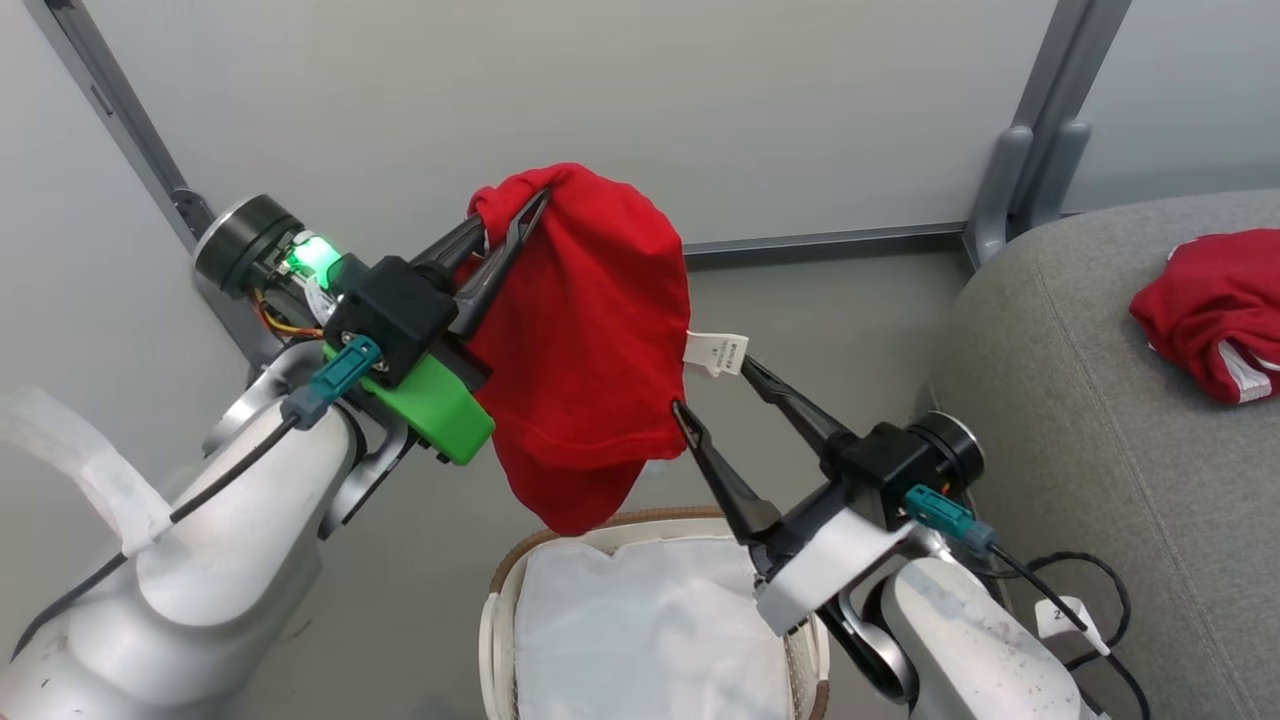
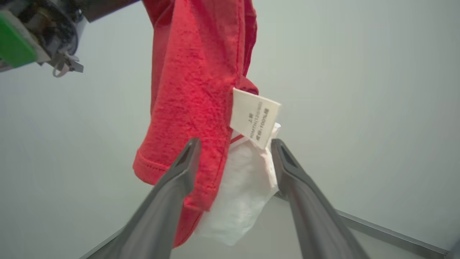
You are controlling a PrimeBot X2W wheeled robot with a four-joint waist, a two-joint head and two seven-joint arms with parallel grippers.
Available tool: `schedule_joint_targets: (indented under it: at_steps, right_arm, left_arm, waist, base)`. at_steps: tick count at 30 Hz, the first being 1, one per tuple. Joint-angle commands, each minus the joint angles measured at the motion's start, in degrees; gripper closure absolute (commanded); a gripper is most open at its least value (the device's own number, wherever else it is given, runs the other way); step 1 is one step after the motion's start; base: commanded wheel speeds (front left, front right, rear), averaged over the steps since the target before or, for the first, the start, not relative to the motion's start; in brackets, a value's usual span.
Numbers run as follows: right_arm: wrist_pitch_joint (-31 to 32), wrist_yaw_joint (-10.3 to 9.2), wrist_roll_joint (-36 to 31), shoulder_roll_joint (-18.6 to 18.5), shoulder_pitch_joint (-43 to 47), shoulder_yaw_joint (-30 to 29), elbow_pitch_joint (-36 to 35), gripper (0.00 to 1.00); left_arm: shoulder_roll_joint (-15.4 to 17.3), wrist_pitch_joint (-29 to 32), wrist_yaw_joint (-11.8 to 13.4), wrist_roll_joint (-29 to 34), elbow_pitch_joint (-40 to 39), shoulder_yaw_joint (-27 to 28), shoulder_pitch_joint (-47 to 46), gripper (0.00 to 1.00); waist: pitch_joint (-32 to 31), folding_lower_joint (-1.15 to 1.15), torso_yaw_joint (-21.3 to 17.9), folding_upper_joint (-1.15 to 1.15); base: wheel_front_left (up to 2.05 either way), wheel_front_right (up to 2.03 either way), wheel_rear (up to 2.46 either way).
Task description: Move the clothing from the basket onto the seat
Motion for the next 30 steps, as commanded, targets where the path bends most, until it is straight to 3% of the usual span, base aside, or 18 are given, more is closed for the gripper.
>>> schedule_joint_targets:
  at_steps: [1, 13, 15, 17, 26, 27, 28, 29, 30]
  right_arm:
    - [-0.28, -0.04, 0.89, -0.23, -1.39, 1.1, 0.31, 0.0]
    - [-0.28, -0.04, 3.72, -0.22, -12.04, 5.4, 8.63, 0.0]
    - [-0.28, -0.04, 4.8, -0.21, -13.25, 6.32, 10.17, 0.56]
    - [-0.28, -0.04, 5.67, -0.22, -14.07, 7.35, 11.31, 1.0]
    - [-0.28, -0.04, 7.04, -0.22, -14.11, 7.85, 12.71, 1.0]
    - [-0.28, -0.04, 6.8, -0.22, -13.88, 7.39, 12.77, 1.0]
    - [-0.28, -0.05, 6.51, -0.2, -13.56, 6.91, 12.79, 1.0]
    - [-0.28, -0.05, 6.3, -0.2, -13.23, 6.35, 12.78, 1.0]
    - [-0.28, -0.04, 6.04, -0.21, -12.99, 5.84, 12.75, 1.0]
  left_arm:
    - [0.14, 0.05, -0.06, 0.25, -0.68, -0.26, -0.9, 1.0]
    - [-1.04, 0.9, -0.2, -0.58, -6.33, -3.09, -0.16, 1.0]
    - [-1.06, 0.72, -0.19, -1.05, -6.48, -3.26, 0.55, 1.0]
    - [-1.12, 0.47, 0.04, -1.71, -6.28, -3.14, 1.49, 1.0]
    - [-1.12, -1.91, 1.62, -6.03, -3.89, -1.24, 6.6, 0.98]
    - [-1.24, -2.23, 1.8, -6.47, -3.58, -1.06, 7.36, 0.91]
    - [-1.5, -2.6, 2.12, -6.84, -3.22, -0.91, 8.32, 0.65]
    - [-1.8, -3.01, 2.33, -7.15, -2.83, -0.73, 9.32, 0.27]
    - [-2.04, -3.27, 2.55, -7.38, -2.48, -0.6, 10.17, 0.0]
  waist:
    - [-0.26, 0.01, 0.44, 0.0]
    - [-1.0, 0.01, 2.96, 0.0]
    - [-1.15, 0.01, 3.12, 0.0]
    - [-1.31, 0.01, 3.18, 0.0]
    - [-1.59, 0.01, 2.57, 0.0]
    - [-1.59, 0.01, 2.48, 0.0]
    - [-1.58, 0.01, 2.39, 0.0]
    - [-1.58, 0.01, 2.29, 0.0]
    - [-1.59, 0.01, 2.21, 0.0]
  base:
    - [0.0, 0.0, 0.0]
    - [0.0, 0.0, 0.0]
    - [0.0, 0.0, 0.0]
    - [0.0, 0.0, 0.0]
    - [0.0, 0.0, 0.0]
    - [0.0, 0.0, 0.0]
    - [0.0, 0.0, 0.0]
    - [0.0, 0.0, 0.0]
    - [0.0, 0.0, 0.0]
